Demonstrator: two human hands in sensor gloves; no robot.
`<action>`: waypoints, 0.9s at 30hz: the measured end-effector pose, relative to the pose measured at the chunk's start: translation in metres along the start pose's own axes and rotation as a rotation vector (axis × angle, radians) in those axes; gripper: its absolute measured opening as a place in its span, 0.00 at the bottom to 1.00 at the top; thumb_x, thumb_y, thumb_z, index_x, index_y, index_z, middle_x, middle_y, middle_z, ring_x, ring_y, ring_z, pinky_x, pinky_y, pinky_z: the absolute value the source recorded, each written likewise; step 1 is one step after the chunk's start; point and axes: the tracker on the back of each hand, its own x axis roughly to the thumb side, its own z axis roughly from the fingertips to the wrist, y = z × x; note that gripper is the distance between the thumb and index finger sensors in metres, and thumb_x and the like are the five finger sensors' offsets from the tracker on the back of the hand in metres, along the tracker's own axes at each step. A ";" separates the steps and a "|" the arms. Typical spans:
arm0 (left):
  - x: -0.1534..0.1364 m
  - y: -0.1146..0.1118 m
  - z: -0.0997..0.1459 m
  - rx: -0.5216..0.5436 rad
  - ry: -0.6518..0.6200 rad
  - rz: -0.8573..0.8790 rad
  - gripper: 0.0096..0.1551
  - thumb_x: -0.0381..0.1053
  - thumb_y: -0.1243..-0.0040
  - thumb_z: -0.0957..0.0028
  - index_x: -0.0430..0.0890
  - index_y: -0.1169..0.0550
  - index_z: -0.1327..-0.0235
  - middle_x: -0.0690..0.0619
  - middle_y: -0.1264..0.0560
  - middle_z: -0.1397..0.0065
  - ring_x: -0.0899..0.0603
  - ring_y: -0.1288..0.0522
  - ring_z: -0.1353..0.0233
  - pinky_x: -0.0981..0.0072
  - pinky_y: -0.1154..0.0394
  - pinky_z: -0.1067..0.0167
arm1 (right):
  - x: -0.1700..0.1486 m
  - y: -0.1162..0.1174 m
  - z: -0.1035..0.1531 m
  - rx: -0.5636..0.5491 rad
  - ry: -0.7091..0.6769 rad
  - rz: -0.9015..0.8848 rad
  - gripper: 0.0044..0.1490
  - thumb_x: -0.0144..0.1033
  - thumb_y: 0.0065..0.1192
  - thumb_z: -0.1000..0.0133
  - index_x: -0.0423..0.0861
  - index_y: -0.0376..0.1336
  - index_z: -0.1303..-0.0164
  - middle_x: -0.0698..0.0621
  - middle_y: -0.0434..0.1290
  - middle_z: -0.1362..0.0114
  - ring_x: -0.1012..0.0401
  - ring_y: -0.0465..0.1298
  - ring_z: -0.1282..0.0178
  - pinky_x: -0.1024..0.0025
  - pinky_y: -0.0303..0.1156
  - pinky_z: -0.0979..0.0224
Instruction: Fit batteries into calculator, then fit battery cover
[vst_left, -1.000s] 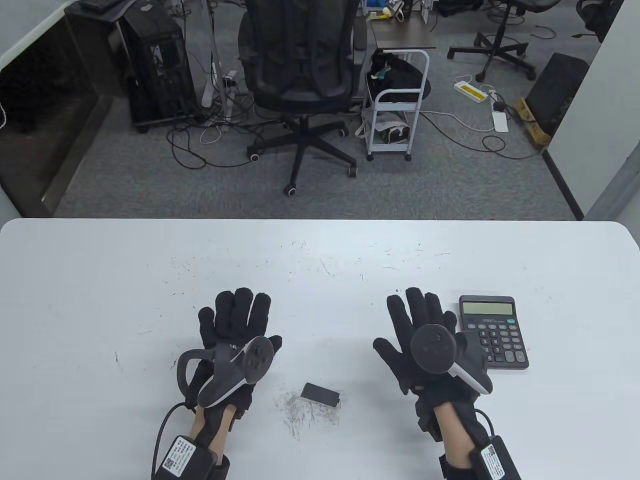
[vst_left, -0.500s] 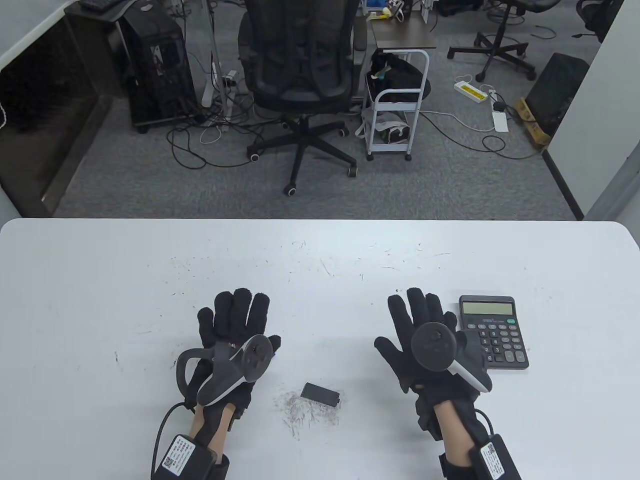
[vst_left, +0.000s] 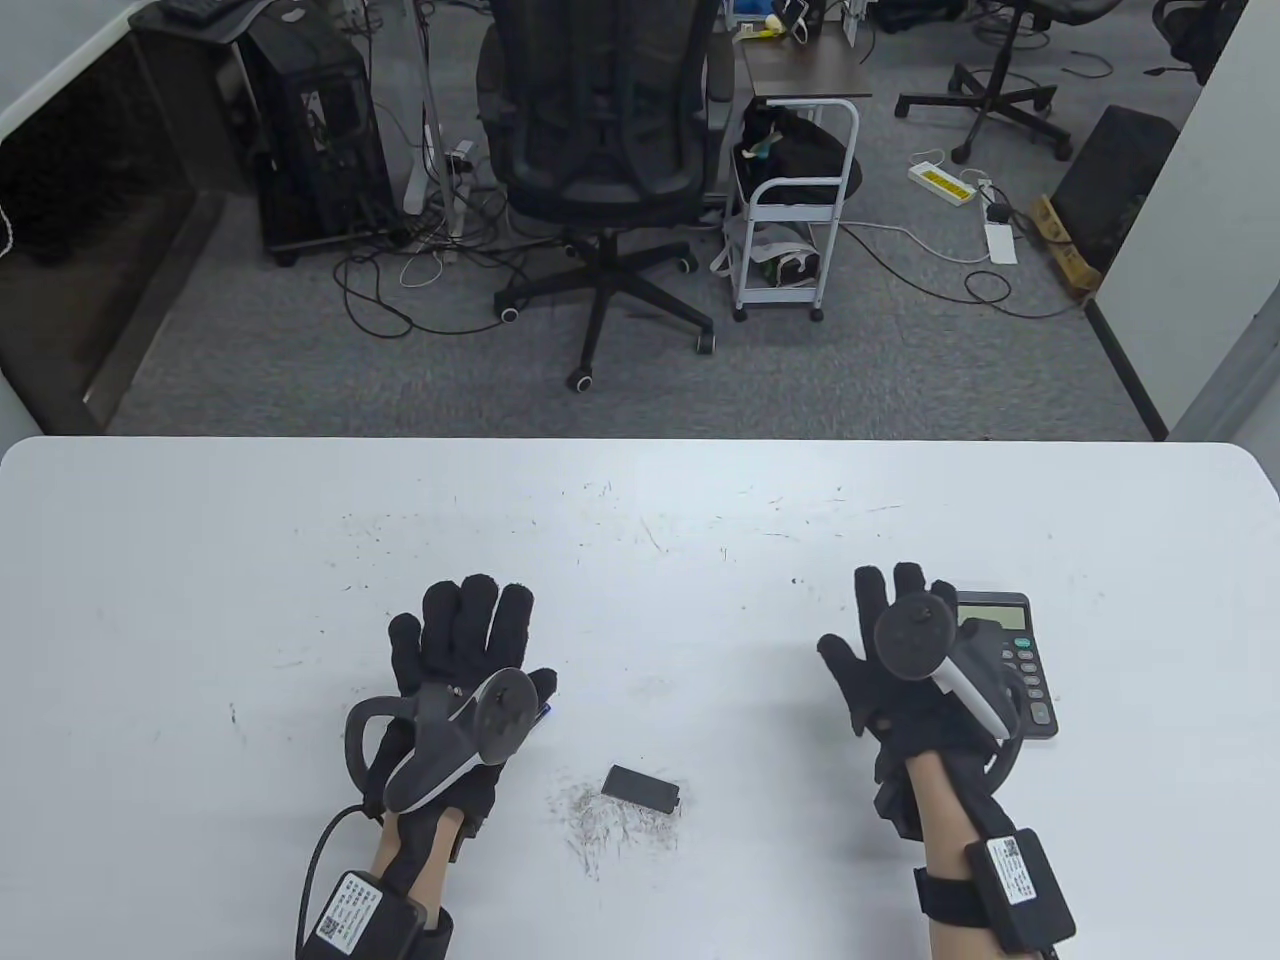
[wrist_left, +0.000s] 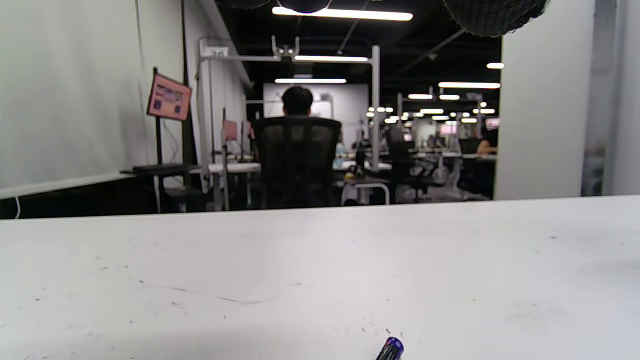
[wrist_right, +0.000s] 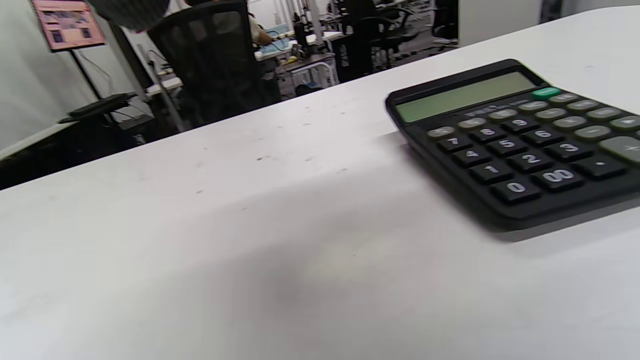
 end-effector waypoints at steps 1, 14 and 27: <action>0.000 0.000 0.000 0.000 0.001 -0.001 0.50 0.71 0.52 0.45 0.57 0.52 0.13 0.45 0.51 0.07 0.30 0.51 0.11 0.26 0.51 0.21 | -0.008 -0.001 -0.008 0.010 0.047 0.004 0.52 0.65 0.58 0.48 0.61 0.39 0.19 0.48 0.37 0.11 0.38 0.40 0.13 0.31 0.38 0.20; 0.001 0.002 0.001 0.003 -0.001 0.004 0.50 0.71 0.52 0.45 0.57 0.51 0.13 0.45 0.50 0.07 0.30 0.51 0.11 0.26 0.51 0.21 | -0.074 0.051 -0.059 0.174 0.384 0.133 0.60 0.70 0.56 0.51 0.61 0.29 0.22 0.49 0.28 0.13 0.37 0.34 0.15 0.29 0.35 0.22; 0.002 0.001 0.000 -0.006 -0.001 -0.005 0.49 0.71 0.51 0.46 0.57 0.51 0.13 0.44 0.50 0.07 0.30 0.51 0.11 0.26 0.51 0.21 | -0.085 0.053 -0.064 0.235 0.413 0.056 0.60 0.65 0.63 0.51 0.62 0.31 0.23 0.48 0.31 0.14 0.34 0.38 0.16 0.26 0.46 0.24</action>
